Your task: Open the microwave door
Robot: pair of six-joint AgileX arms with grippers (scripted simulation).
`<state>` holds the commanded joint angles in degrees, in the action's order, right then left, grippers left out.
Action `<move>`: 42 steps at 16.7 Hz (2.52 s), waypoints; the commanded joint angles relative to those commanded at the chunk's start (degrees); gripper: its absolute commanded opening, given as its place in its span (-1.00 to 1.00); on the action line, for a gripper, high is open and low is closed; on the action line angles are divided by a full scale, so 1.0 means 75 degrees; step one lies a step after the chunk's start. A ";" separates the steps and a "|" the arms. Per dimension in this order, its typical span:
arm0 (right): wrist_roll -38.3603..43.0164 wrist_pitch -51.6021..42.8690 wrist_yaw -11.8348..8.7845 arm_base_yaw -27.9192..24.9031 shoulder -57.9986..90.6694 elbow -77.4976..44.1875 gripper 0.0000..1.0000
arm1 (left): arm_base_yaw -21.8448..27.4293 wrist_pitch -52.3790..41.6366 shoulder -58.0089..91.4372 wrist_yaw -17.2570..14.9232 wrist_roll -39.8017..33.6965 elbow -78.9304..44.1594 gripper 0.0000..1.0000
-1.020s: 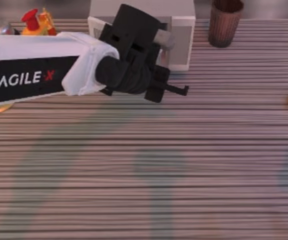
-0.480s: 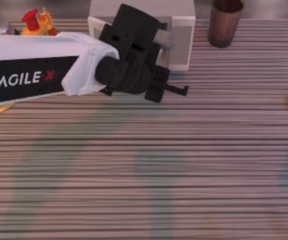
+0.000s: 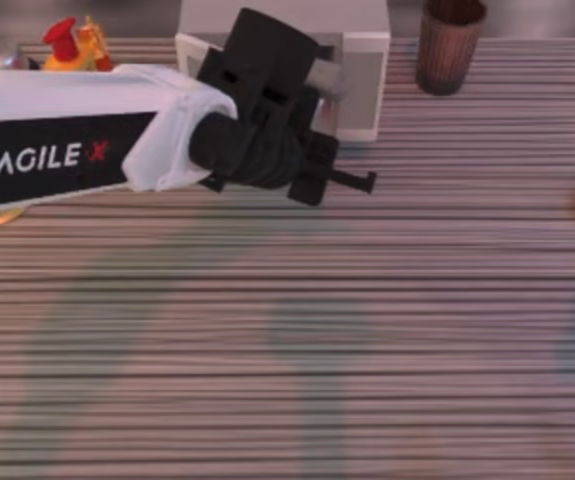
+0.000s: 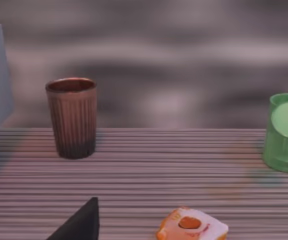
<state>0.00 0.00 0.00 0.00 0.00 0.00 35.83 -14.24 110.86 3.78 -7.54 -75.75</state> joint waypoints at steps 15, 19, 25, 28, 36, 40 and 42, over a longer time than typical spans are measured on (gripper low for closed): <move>0.0000 0.0000 0.0000 0.0000 0.0000 0.0000 1.00 | -0.0167 0.0099 -0.0194 -0.0212 0.0363 0.0264 -1.00; 0.0000 0.0000 0.0000 0.0000 0.0000 0.0000 1.00 | -0.0167 0.0099 -0.0194 -0.0212 0.0363 0.0264 -1.00; 0.0000 0.0000 0.0000 0.0000 0.0000 0.0000 1.00 | -0.0167 0.0099 -0.0194 -0.0212 0.0363 0.0264 -1.00; 0.0000 0.0000 0.0000 0.0000 0.0000 0.0000 1.00 | -0.0167 0.0099 -0.0194 -0.0212 0.0363 0.0264 -1.00; 0.0000 0.0000 0.0000 0.0000 0.0000 0.0000 1.00 | -0.0292 0.0173 -0.0380 -0.0521 0.0718 0.0513 -1.00; 0.0000 0.0000 0.0000 0.0000 0.0000 0.0000 1.00 | -0.0295 0.0173 -0.0382 -0.0527 0.0728 0.0521 -1.00; 0.0000 0.0000 0.0000 0.0000 0.0000 0.0000 1.00 | -0.0295 0.0173 -0.0382 -0.0527 0.0728 0.0521 -1.00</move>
<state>0.00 0.00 0.00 0.00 0.00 0.00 33.62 -12.95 107.99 -0.17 -2.08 -71.84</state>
